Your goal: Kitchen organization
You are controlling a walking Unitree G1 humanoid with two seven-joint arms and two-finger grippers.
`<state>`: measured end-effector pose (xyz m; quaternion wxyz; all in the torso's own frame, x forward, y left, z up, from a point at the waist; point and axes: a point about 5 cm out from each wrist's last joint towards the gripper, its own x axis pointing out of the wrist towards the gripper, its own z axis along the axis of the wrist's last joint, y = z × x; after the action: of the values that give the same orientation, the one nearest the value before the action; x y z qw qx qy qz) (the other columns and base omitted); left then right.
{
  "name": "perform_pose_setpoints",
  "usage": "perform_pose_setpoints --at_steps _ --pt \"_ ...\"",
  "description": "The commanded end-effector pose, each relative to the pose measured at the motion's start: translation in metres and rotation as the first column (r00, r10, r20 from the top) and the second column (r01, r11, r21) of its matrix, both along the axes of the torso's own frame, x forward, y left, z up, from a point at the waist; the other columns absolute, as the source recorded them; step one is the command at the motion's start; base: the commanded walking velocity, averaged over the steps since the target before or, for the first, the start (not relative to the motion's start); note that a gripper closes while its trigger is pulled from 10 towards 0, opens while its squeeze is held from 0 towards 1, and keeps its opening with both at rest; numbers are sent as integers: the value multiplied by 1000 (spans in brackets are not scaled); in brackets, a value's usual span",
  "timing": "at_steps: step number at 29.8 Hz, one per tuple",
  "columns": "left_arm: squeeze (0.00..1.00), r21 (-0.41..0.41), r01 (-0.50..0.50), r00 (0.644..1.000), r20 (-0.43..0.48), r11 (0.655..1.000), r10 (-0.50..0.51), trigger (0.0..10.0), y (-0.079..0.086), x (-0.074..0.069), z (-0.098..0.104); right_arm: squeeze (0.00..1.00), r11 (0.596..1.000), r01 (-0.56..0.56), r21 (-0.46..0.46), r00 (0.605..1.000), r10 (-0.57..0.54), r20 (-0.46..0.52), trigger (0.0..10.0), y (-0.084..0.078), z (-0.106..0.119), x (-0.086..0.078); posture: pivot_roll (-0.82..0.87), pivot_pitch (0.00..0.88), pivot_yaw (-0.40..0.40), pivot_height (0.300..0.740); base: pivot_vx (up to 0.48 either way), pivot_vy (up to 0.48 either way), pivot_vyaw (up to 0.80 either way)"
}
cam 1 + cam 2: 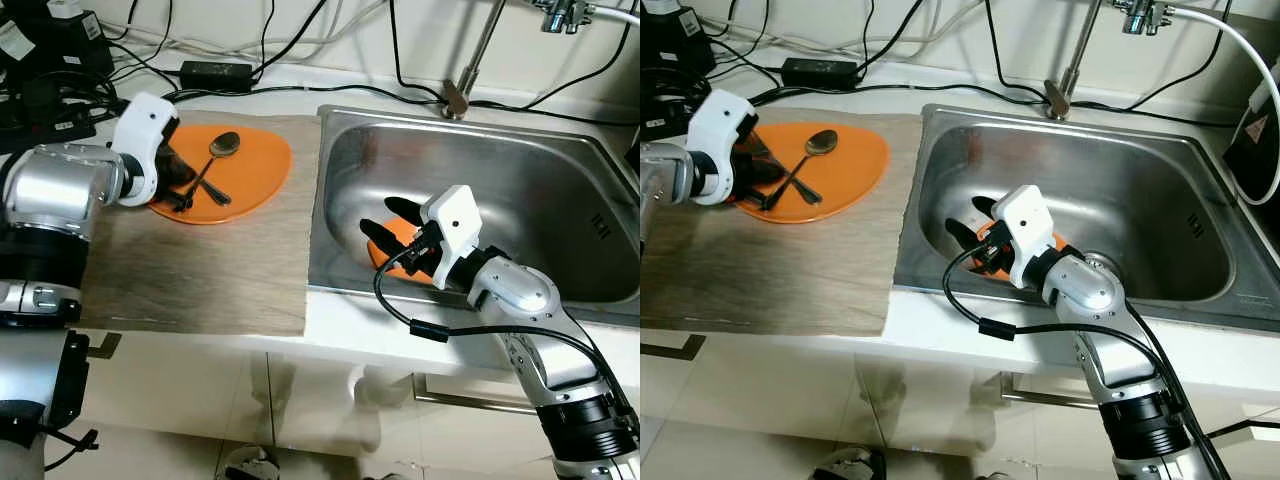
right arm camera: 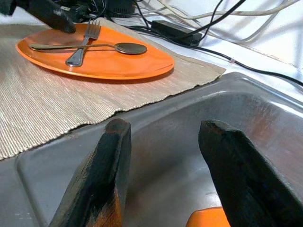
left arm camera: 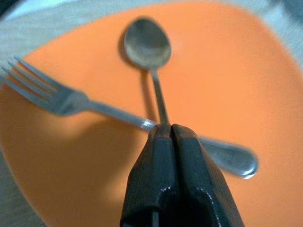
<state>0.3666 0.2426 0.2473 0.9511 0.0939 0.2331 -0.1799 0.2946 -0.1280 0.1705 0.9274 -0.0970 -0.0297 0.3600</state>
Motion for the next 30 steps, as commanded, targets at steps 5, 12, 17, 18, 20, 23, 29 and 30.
perform_pose_setpoints --at_steps 5,12,17,18,20,23,29,30 --pt "0 -96 19 998 69 995 -12 0 -3 -3 16 0 1000 11 -11 1000 -11 16 10000 -5 1 2 102 19 -59 740 0 0 0" --pt "1000 44 43 990 129 998 -49 10000 -13 3 3 0 1000 0 -7 1000 0 16 10000 0 1 3 120 22 -66 740 0 0 0" --pt "1000 25 -11 986 164 1000 6 10000 -21 17 3 0 1000 -5 -8 1000 6 13 10000 3 -1 4 120 27 -64 740 0 0 0" --pt "1000 40 -24 983 183 999 16 10000 -23 20 4 0 1000 -8 -9 1000 8 13 10000 4 -1 4 118 29 -61 740 0 0 0" --pt "1000 40 -24 983 183 999 16 10000 -23 20 4 0 1000 -8 -9 1000 8 13 10000 4 -1 4 118 29 -61 740 0 0 0" --pt "1000 47 -40 968 248 998 27 10000 -35 35 5 0 1000 -21 11 1000 21 12 10000 12 0 2 93 35 -30 740 0 0 0" --pt "1000 109 -64 970 241 992 36 10000 -32 40 -1 0 990 -97 104 995 99 -8 10000 24 12 1 80 39 -18 740 0 0 0" --pt "1000 109 -64 970 241 992 36 10000 -32 40 -1 0 990 -97 104 995 99 -8 10000 24 12 1 80 39 -18 740 0 0 0"
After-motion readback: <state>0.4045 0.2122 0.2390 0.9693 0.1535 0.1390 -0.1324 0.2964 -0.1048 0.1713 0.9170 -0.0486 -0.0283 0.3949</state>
